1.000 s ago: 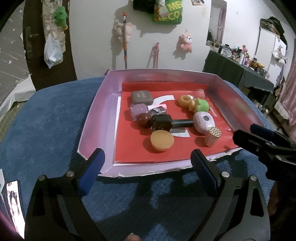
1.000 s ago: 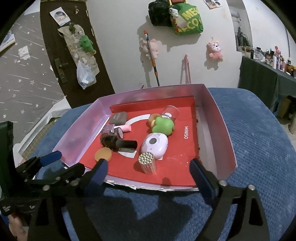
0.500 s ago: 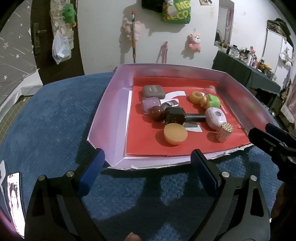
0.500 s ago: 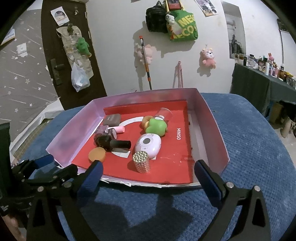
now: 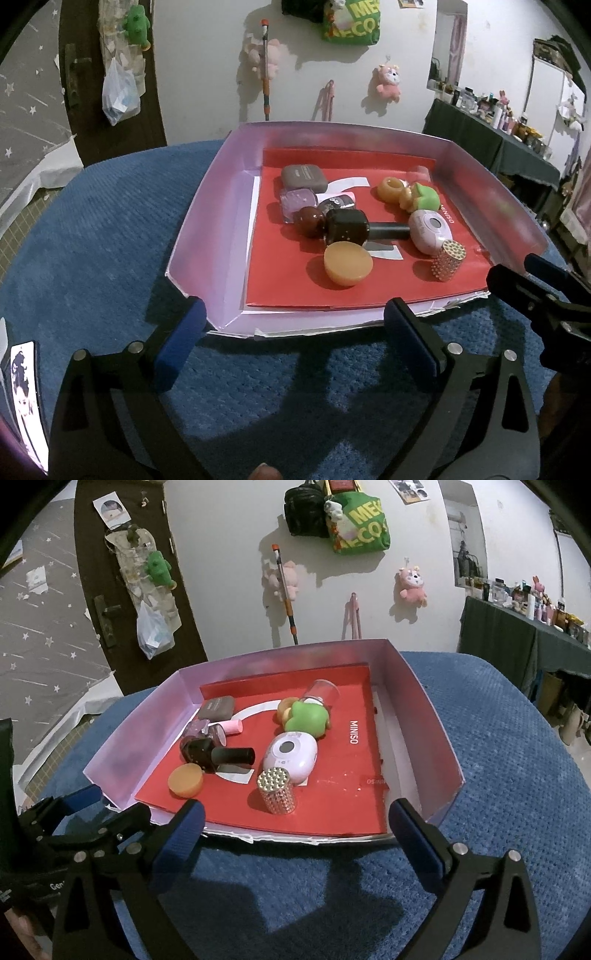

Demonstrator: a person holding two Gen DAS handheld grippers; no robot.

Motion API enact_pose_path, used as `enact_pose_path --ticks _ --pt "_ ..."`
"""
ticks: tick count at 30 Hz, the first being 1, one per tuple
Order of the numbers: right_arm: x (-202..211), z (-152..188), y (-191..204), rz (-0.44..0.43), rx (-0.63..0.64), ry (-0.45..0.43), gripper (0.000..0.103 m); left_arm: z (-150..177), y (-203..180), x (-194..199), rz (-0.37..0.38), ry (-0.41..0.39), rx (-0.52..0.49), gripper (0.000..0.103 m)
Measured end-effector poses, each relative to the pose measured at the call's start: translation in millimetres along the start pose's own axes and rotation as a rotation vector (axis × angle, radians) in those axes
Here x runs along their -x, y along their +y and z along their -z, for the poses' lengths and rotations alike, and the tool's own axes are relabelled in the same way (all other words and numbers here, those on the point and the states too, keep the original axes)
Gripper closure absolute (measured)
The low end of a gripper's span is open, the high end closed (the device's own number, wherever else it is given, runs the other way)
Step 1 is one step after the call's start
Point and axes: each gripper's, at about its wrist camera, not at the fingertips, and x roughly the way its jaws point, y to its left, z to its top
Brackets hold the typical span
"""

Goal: Organize rigid objects

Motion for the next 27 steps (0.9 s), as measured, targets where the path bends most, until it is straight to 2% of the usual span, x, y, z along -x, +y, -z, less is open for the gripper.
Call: enact_pose_path --ticks 27 --pt "5.6 1.0 3.0 -0.003 0.009 -0.014 0.001 0.3 -3.8 3.0 -0.006 -0.009 -0.017 0.004"
